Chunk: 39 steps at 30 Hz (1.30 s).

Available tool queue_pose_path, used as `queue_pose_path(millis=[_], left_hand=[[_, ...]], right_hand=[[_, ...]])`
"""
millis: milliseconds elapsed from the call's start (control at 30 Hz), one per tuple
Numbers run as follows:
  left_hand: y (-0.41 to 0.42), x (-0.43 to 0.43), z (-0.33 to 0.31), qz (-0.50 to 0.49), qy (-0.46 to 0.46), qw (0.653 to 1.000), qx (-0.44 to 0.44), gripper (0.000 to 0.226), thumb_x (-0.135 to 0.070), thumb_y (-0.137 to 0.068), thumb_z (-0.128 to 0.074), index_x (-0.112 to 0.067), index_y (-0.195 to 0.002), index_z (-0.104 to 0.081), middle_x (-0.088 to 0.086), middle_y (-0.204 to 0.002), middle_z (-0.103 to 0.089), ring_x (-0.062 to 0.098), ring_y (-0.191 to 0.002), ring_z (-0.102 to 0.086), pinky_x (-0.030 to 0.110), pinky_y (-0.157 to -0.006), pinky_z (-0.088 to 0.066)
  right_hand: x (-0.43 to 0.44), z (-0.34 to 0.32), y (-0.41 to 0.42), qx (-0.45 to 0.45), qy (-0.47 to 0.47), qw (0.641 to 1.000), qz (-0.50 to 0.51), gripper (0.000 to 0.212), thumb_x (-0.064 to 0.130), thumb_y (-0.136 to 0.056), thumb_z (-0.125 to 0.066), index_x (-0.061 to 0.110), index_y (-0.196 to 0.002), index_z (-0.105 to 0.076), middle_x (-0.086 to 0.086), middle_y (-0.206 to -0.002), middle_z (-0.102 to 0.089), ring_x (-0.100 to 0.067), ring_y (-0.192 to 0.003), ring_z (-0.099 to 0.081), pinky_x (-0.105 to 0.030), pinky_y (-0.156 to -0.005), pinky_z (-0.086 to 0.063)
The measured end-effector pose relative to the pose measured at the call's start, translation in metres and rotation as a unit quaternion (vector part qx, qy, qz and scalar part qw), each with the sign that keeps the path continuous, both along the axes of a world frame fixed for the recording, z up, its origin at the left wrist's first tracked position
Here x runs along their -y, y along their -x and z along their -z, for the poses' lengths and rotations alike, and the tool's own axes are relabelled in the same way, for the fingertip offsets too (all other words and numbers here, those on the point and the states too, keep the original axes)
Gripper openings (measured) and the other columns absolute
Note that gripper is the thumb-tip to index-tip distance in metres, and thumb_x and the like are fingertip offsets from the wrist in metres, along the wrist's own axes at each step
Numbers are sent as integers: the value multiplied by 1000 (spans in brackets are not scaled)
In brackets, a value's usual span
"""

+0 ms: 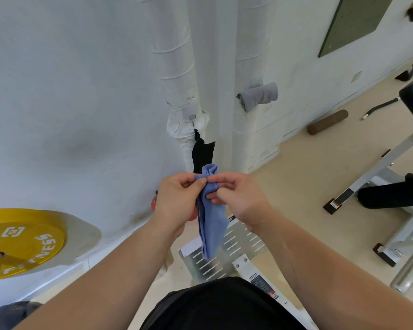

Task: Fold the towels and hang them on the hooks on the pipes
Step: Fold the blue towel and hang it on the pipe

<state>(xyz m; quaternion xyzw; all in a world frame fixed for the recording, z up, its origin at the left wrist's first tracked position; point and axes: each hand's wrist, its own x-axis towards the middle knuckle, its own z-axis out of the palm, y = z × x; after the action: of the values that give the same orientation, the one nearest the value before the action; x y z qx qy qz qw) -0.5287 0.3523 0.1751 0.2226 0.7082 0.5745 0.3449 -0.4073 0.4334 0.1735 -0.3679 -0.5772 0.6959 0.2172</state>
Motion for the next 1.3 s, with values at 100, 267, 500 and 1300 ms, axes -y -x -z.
queue_pose_path(millis=[100,267,500,1300], left_hand=[[-1,4,1,43,8,999,-22,16,-10,-97,-66,-10,-86,-77,-6,-57,-67,5,-51,-55,18,-53,-44],[0,6,4,57,27,997,-45,26,-14,-99,-63,-16,-75,-72,-13,-47,-53,2,-46,-44,13,-48,-37],[3,8,-4,126,22,992,-13,30,-13,-102,-57,-14,-82,-78,0,-63,-56,13,-59,-45,21,-53,-37],[58,-8,-29,65,-11,995,-81,22,4,-95,-58,-10,-93,-74,5,-81,-76,13,-77,-66,35,-78,-51]], right_hand=[[-3,3,-2,16,-59,998,-13,29,-10,-88,-65,17,-86,-73,5,-66,-71,-6,-62,-67,-17,-65,-55],[-10,8,-2,81,-274,958,-22,19,10,-81,-81,27,-79,-74,14,-86,-52,6,-77,-55,-7,-73,-39],[-18,15,-2,52,-357,932,-34,23,20,-76,-87,33,-75,-69,9,-95,-55,-17,-97,-58,-16,-85,-42],[-87,-21,-31,169,-433,881,-90,14,26,-90,-72,20,-81,-64,2,-81,-68,-19,-83,-63,-33,-78,-49]])
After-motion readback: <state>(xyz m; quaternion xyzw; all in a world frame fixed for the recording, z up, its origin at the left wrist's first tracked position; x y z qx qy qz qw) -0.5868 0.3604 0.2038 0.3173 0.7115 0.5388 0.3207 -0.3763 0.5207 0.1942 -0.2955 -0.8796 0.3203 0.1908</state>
